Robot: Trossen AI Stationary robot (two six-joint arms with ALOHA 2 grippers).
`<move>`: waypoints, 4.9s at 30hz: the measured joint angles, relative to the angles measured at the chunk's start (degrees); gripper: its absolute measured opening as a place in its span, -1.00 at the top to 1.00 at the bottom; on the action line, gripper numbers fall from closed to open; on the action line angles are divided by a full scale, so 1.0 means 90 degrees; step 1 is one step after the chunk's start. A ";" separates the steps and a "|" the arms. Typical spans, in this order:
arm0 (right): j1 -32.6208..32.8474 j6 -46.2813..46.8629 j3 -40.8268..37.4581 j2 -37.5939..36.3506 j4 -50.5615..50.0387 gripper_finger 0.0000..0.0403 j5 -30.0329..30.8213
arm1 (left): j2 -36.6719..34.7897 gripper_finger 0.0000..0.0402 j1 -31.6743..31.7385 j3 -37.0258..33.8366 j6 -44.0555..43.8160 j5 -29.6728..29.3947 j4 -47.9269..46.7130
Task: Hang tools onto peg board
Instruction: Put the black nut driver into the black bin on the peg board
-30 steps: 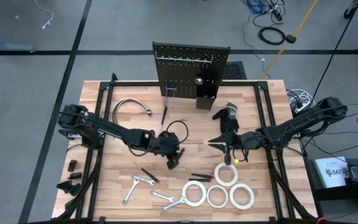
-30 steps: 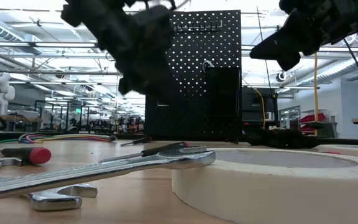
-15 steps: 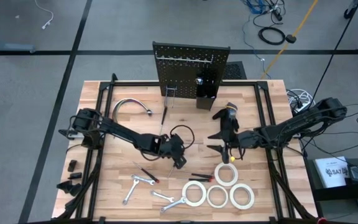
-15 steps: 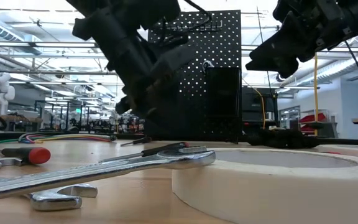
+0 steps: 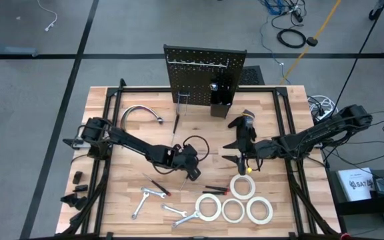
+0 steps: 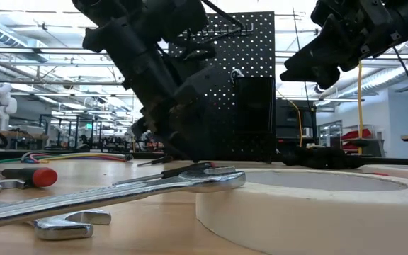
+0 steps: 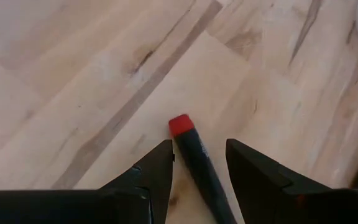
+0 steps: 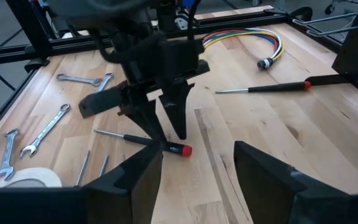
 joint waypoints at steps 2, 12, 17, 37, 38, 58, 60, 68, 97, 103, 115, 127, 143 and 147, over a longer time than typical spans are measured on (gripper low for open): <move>0.0000 0.0002 0.0000 -0.0002 -0.0002 0.04 -0.0002 | 0.0155 0.25 -0.0032 0.0000 0.0000 0.0005 0.0032; 0.0000 -0.0073 0.0002 -0.0002 -0.0017 0.04 0.0024 | 0.0483 0.38 -0.0049 0.0023 0.0264 -0.0004 0.0122; 0.0000 -0.0076 0.0002 -0.0002 0.0013 0.04 0.0027 | 0.0489 0.82 -0.0037 0.0017 0.0651 -0.0066 0.0117; 0.0000 -0.0081 0.0005 -0.0005 -0.0186 0.04 0.0000 | 0.0162 0.86 0.0102 0.0832 0.2188 -0.0182 0.0780; 0.0000 -0.0079 0.0003 -0.0005 -0.0177 0.04 0.0002 | 0.0158 0.86 0.0098 0.0866 0.2297 -0.0182 0.0795; 0.0291 -0.1558 0.0000 0.0000 0.2252 0.04 0.0049 | -0.0912 0.86 0.0281 0.0503 0.4157 -0.0278 0.2219; 0.0308 -0.1583 -0.0001 0.0000 0.2343 0.04 0.0044 | -0.0909 0.86 0.0259 0.0500 0.4310 -0.0121 0.2416; 0.0299 -0.1966 -0.0001 0.0000 0.2878 0.04 0.0033 | -0.0910 0.86 0.0289 0.0500 0.4483 0.0474 0.3064; 0.0299 -0.1934 -0.0002 0.0000 0.2924 0.18 0.0024 | -0.0910 0.86 0.0430 0.0500 0.4800 0.0940 0.3933; 0.0299 -0.1936 -0.0002 0.0000 0.2922 0.55 0.0030 | -0.0910 0.86 0.0430 0.0500 0.4799 0.0954 0.3942; 0.0296 -0.1834 -0.0002 0.0012 0.2828 0.77 0.0005 | -0.0910 0.61 0.0428 0.0510 0.4812 0.0852 0.3731; 0.0017 -0.0941 -0.0005 0.0002 0.2118 0.77 -0.0003 | -0.0910 0.20 0.0555 0.0508 0.4626 0.0799 0.3014; -0.0053 -0.0866 0.0000 0.0000 0.2350 0.77 -0.0172 | -0.0907 0.20 0.0728 0.0508 0.4457 0.1407 0.2803; -0.0053 -0.0851 0.0000 0.0000 0.2351 0.77 -0.0175 | -0.0907 0.21 0.0726 0.0508 0.4459 0.1483 0.2805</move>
